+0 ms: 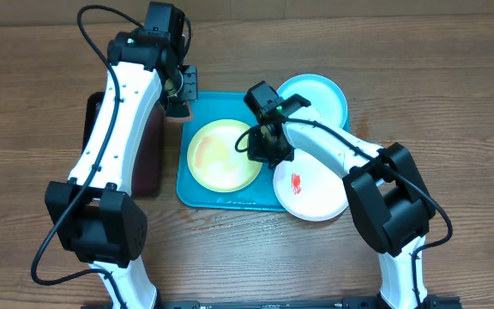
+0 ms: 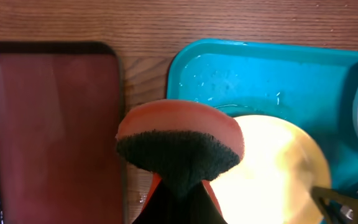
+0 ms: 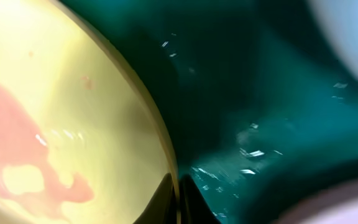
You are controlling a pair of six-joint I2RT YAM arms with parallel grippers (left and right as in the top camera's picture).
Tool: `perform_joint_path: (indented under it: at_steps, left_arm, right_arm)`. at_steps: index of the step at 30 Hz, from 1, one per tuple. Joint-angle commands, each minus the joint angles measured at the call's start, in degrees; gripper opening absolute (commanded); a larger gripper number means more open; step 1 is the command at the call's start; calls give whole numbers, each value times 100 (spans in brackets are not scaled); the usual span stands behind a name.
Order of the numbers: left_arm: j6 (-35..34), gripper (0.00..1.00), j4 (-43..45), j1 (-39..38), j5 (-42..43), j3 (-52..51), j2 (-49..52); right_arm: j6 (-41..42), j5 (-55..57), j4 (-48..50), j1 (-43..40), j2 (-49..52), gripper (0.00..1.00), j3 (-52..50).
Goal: Clean dirty plates on tray and stack at the side
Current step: 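Lift the sponge off the plate with the left gripper, then lift the yellow plate with the right gripper and tilt it up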
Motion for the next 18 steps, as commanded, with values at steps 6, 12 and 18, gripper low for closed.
perform_joint_path:
  at_steps: [6, 12, 18]
  left_arm:
    - [-138, 4, 17, 79, 68, -96, -22]
    - [-140, 4, 17, 79, 70, -98, -20]
    - [-138, 5, -17, 79, 72, -98, -20]
  right_arm:
    - [-66, 2256, -704, 474, -831, 4, 461]
    - [208, 3842, -1067, 846, -1316, 4, 487]
    - [254, 5027, -1266, 1185, -1574, 4, 487]
